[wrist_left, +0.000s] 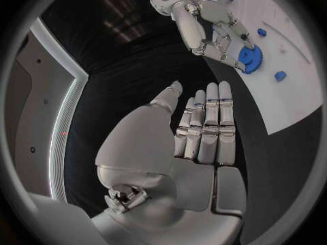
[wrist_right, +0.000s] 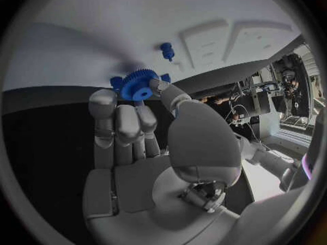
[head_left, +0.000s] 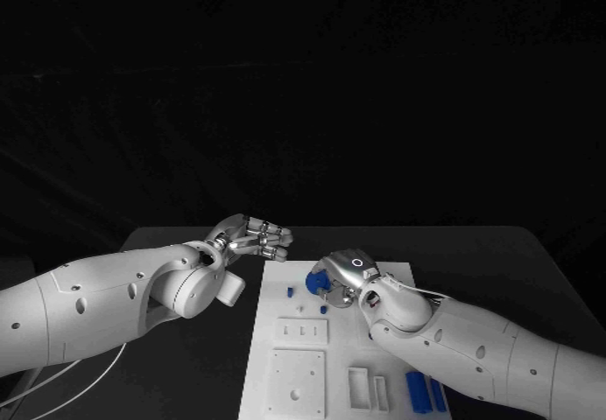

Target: Assemble the parts on the task board

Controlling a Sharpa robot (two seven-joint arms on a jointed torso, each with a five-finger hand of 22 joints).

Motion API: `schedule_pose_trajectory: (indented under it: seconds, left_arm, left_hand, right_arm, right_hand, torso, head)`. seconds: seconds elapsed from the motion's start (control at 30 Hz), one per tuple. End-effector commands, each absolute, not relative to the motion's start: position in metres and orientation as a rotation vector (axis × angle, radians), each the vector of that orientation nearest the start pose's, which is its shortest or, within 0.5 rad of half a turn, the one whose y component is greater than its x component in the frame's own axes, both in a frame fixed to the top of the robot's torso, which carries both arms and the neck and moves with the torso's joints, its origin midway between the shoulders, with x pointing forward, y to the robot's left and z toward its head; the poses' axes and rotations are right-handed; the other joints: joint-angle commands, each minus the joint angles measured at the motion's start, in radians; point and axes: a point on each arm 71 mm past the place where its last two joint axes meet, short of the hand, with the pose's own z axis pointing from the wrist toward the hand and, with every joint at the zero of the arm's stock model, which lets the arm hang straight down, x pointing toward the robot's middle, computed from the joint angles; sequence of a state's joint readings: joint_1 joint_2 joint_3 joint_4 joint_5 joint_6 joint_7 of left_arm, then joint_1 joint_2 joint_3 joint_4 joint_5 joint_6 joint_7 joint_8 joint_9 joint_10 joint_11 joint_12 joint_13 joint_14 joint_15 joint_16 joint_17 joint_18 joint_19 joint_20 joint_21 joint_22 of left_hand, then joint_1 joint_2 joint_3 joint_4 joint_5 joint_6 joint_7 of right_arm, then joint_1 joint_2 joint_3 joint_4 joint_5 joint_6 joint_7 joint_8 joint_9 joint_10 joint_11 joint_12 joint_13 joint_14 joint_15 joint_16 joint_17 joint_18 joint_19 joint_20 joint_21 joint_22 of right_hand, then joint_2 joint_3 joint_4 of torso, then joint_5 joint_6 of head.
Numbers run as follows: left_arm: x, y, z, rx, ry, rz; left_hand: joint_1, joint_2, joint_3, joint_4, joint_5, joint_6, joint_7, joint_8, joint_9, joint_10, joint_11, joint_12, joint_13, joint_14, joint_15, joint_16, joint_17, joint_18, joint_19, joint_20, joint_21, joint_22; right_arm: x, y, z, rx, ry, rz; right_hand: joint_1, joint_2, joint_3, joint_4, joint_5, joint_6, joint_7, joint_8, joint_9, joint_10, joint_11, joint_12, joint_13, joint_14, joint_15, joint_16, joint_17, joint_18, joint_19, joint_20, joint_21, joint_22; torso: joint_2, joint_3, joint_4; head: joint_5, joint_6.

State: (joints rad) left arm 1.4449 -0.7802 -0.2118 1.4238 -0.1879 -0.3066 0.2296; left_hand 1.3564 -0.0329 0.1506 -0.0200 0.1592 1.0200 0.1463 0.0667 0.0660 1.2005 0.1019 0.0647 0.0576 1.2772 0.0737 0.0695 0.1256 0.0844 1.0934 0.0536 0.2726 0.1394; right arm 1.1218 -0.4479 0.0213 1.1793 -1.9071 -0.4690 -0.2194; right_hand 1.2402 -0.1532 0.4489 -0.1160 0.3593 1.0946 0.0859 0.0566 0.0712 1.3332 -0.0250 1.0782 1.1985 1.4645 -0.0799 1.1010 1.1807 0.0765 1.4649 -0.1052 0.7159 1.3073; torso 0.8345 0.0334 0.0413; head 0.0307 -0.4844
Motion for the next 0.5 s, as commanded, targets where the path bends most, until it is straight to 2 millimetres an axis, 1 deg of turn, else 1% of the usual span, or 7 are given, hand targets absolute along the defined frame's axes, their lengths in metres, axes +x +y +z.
schedule_pose_trajectory:
  seconds: [0.03, 0.1, 0.23, 0.33, 0.5]
  left_arm:
    - [0.5262, 0.2047, -0.1283, -0.800, 1.581, -1.340]
    - [0.5263, 0.2041, -0.1283, -0.799, 1.582, -1.341]
    - [0.5263, 0.2035, -0.1283, -0.798, 1.583, -1.342]
    - [0.5264, 0.2036, -0.1283, -0.798, 1.583, -1.341]
    - [0.5264, 0.2034, -0.1284, -0.798, 1.584, -1.342]
  left_hand:
    - [-0.008, 0.002, -0.001, -0.002, 0.006, -0.008, -0.002, -0.002, 0.000, -0.006, 0.001, -0.004, 0.002, -0.006, 0.003, -0.002, 0.001, -0.005, 0.000, 0.006, 0.001, -0.001]
    - [-0.011, 0.003, -0.001, -0.003, 0.006, -0.008, -0.002, -0.002, 0.000, -0.006, 0.001, -0.004, 0.002, -0.007, 0.003, -0.002, 0.001, -0.005, -0.001, 0.006, 0.002, -0.002]
    - [-0.011, 0.003, -0.001, -0.003, 0.006, -0.008, -0.002, -0.002, 0.000, -0.006, 0.001, -0.004, 0.002, -0.007, 0.003, -0.002, 0.001, -0.005, -0.001, 0.006, 0.002, -0.002]
    - [-0.011, 0.003, -0.001, -0.003, 0.006, -0.008, -0.002, -0.002, 0.000, -0.006, 0.001, -0.004, 0.002, -0.007, 0.003, -0.002, 0.001, -0.005, -0.001, 0.006, 0.002, -0.002]
    - [-0.011, 0.003, -0.001, -0.003, 0.006, -0.008, -0.002, -0.002, 0.000, -0.006, 0.001, -0.004, 0.002, -0.007, 0.003, -0.002, 0.001, -0.005, -0.001, 0.006, 0.002, -0.002]
  right_arm:
    - [0.5233, -0.0865, -0.2063, -0.407, 1.376, 0.482]
    - [0.5239, -0.0858, -0.2071, -0.410, 1.381, 0.481]
    - [0.5248, -0.0859, -0.2087, -0.414, 1.392, 0.476]
    - [0.5257, -0.0862, -0.2101, -0.416, 1.399, 0.472]
    - [0.5269, -0.0870, -0.2113, -0.412, 1.405, 0.470]
  right_hand:
    - [-0.002, -0.007, 0.006, -0.001, -0.007, 0.141, -0.026, 0.006, 0.000, -0.003, -0.003, -0.006, -0.001, 0.001, -0.008, -0.005, -0.002, -0.018, 0.039, -0.004, -0.001, 0.088]
    - [-0.002, -0.007, 0.006, -0.001, -0.007, 0.141, -0.026, 0.006, 0.000, -0.003, -0.003, -0.006, -0.001, 0.001, -0.008, -0.005, -0.002, -0.018, 0.039, -0.004, -0.001, 0.088]
    - [-0.004, -0.007, 0.005, 0.000, -0.009, 0.137, -0.025, 0.006, -0.001, -0.007, -0.002, -0.011, -0.005, 0.000, -0.007, -0.009, -0.005, -0.018, 0.038, -0.003, -0.006, 0.087]
    - [-0.004, -0.007, 0.004, 0.000, -0.012, 0.134, -0.025, 0.006, -0.001, -0.009, -0.002, -0.015, -0.008, 0.000, -0.007, -0.011, -0.007, -0.017, 0.037, -0.003, -0.011, 0.086]
    - [-0.005, -0.008, 0.002, 0.002, -0.023, 0.121, -0.021, 0.006, -0.003, -0.013, 0.000, -0.021, -0.014, -0.001, -0.006, -0.016, -0.011, -0.016, 0.036, -0.003, -0.018, 0.085]
  torso:
    - [-0.001, 0.0000, -0.0008]
    - [-0.001, 0.0008, -0.0010]
    - [-0.001, 0.0008, -0.0003]
    - [-0.001, 0.0013, -0.0019]
    - [-0.001, 0.0008, -0.0018]
  head:
    - [0.002, -0.001]
    - [0.004, -0.002]
    - [0.006, -0.004]
    - [0.009, -0.004]
    - [0.010, -0.004]
